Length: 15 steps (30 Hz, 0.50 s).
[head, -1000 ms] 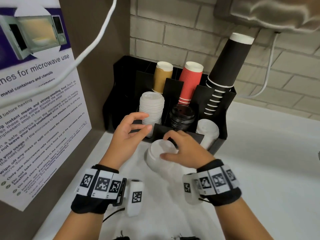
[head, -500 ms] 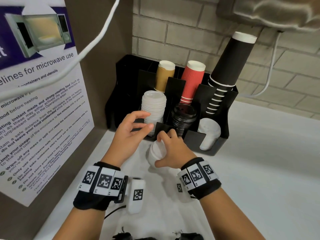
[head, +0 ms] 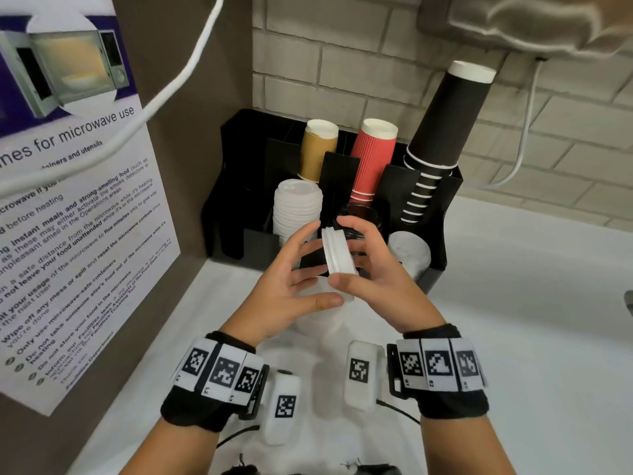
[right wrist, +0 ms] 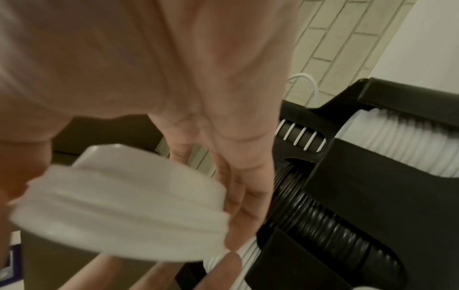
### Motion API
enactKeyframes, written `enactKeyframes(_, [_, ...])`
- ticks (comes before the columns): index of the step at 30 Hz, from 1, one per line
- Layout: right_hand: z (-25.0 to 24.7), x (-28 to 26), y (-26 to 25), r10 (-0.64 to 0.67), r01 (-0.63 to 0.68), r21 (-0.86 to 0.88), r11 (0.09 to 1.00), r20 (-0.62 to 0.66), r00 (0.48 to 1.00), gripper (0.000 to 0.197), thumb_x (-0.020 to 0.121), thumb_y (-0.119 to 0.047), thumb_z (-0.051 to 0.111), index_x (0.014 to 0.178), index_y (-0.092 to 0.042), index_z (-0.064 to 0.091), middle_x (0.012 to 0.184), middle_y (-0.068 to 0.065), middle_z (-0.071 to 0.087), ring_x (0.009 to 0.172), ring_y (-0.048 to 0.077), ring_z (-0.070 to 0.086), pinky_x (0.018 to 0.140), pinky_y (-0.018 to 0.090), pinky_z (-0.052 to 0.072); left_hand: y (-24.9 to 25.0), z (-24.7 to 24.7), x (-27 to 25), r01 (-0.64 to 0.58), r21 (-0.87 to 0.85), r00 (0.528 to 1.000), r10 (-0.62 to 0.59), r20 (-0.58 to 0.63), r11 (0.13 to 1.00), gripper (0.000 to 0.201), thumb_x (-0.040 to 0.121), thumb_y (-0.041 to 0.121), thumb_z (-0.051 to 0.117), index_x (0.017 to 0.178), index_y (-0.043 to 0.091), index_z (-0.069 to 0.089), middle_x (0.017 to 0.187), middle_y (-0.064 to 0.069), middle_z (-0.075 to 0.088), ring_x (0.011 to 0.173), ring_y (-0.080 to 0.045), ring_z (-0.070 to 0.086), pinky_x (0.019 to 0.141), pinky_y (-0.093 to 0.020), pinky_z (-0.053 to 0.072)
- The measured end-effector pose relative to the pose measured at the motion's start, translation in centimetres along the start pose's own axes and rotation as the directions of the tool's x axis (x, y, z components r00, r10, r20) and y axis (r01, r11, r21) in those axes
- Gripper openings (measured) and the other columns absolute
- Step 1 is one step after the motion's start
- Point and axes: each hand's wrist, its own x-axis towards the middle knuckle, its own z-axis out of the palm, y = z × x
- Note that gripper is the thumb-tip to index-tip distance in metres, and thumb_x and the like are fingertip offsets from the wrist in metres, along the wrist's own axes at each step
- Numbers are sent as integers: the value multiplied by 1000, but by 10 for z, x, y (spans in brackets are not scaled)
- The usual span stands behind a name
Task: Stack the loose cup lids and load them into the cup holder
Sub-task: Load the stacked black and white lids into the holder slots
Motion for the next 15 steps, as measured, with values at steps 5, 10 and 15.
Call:
enactKeyframes(5, [-4, -10, -2, 2, -3, 11, 1000, 19, 1000, 68, 69, -49, 74, 129, -53, 41, 120, -8, 58, 112, 9, 59, 93, 37, 53, 3, 1, -3, -29, 11, 1000, 29, -9, 1000, 93, 61, 31, 86, 141, 40, 39, 142, 6, 49, 119, -20, 61, 104, -50, 46])
enactKeyframes(10, [-9, -17, -3, 21, -22, 34, 999, 38, 999, 63, 72, -47, 74, 128, -46, 47, 118, -7, 63, 112, 13, 61, 96, 43, 51, 4, 6, -7, -30, 5, 999, 30, -14, 1000, 94, 58, 28, 87, 138, 42, 39, 140, 8, 50, 119, -20, 60, 100, -46, 50])
enactKeyframes(15, [-10, -21, -1, 31, -33, 102, 994, 22, 999, 64, 69, -37, 79, 126, -41, 51, 120, -3, 63, 111, 17, 62, 94, 42, 53, 5, 10, -6, -34, 32, 999, 34, 5, 999, 95, 60, 23, 88, 139, 45, 40, 139, 15, 49, 119, -18, 60, 101, -43, 50])
